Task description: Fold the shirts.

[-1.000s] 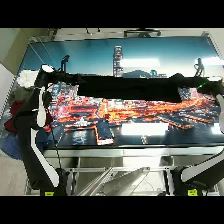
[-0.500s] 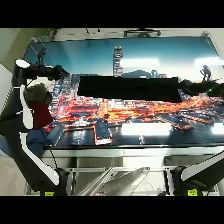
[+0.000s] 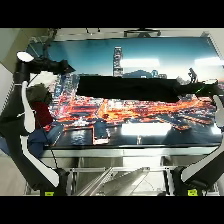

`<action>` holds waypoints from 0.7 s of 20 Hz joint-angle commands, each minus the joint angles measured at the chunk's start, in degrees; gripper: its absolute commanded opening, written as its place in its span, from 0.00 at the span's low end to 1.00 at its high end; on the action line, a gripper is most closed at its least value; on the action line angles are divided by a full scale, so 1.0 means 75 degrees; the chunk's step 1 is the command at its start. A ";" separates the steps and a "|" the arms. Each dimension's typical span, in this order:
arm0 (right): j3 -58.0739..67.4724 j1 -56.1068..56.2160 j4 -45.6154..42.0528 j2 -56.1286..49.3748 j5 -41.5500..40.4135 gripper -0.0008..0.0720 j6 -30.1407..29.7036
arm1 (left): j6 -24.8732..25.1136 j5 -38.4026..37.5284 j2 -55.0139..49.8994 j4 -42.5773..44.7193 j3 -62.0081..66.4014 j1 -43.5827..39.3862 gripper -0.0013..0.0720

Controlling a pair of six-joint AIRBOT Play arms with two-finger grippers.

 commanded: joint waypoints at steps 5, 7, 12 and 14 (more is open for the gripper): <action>0.0997 0.0073 0.1274 0.0758 0.1300 0.05 -0.0009 | 0.0309 0.1585 -0.0466 0.0029 -0.1102 -0.2203 0.05; 0.1177 0.0073 0.1393 0.1099 0.1620 0.05 0.0102 | 0.0280 0.2346 -0.0886 0.0000 -0.1099 -0.2943 0.05; 0.1215 0.0073 0.1396 0.1524 0.2157 0.05 0.0431 | -0.0364 0.3418 -0.1988 0.0026 -0.0047 -0.4433 0.05; 0.1215 0.0055 0.1396 0.1603 0.2570 0.05 0.0513 | -0.0752 0.3450 -0.2358 0.0017 0.0565 -0.4741 0.05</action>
